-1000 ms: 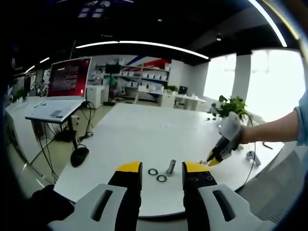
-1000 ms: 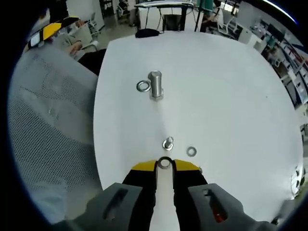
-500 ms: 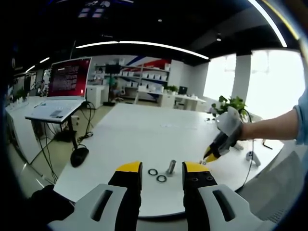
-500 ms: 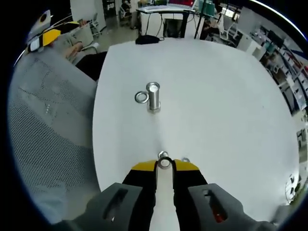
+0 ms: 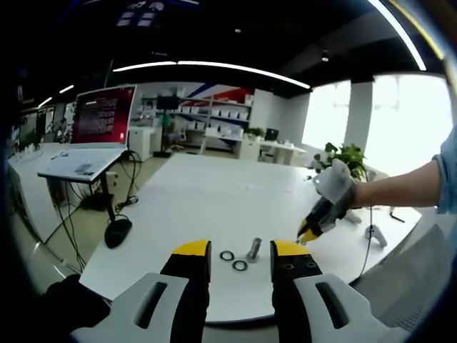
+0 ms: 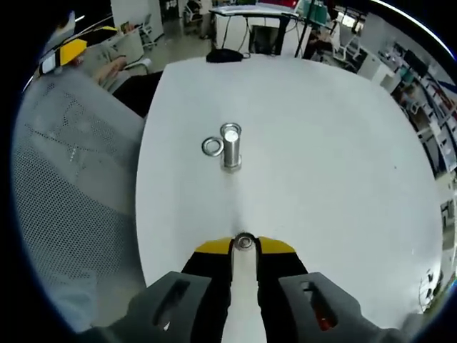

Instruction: Place the washer onto the threaded stud by aligning its center hole with the stud, sliding it down to the base, and recovering from edge contact or off-axis alignment until the washer reaches the visible bottom stop.

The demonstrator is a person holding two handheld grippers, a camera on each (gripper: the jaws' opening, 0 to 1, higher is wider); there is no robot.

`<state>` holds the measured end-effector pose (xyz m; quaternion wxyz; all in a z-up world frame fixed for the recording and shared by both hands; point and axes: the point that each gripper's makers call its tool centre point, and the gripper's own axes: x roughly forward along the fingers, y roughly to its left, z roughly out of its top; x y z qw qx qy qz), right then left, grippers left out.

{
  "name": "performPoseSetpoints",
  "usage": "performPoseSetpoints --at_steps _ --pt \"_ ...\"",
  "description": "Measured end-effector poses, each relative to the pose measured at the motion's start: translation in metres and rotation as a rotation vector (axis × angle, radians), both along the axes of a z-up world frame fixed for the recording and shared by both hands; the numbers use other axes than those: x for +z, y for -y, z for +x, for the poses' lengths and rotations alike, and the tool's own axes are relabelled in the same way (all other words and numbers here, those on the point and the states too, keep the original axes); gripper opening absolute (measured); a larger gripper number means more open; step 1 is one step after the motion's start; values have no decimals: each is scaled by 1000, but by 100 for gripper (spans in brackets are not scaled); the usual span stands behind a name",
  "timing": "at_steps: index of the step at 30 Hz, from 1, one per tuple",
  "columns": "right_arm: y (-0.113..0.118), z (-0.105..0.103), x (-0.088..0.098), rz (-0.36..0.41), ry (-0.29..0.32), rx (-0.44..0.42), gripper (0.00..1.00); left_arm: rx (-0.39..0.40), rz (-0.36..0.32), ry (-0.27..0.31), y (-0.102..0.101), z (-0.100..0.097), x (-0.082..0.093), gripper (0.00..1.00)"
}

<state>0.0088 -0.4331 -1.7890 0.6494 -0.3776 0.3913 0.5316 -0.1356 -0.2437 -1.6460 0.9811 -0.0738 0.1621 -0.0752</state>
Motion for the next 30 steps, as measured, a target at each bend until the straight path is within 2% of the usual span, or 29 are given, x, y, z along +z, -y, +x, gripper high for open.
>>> performPoseSetpoints --at_steps 2,14,30 --pt "2 1 -2 -18 9 20 13 0 0 0 0 0 0 31" --pt "1 2 -10 -33 -8 17 13 3 2 -2 -1 0 -1 31" --pt "3 2 -35 -91 -30 31 12 10 0 -1 -1 0 0 31"
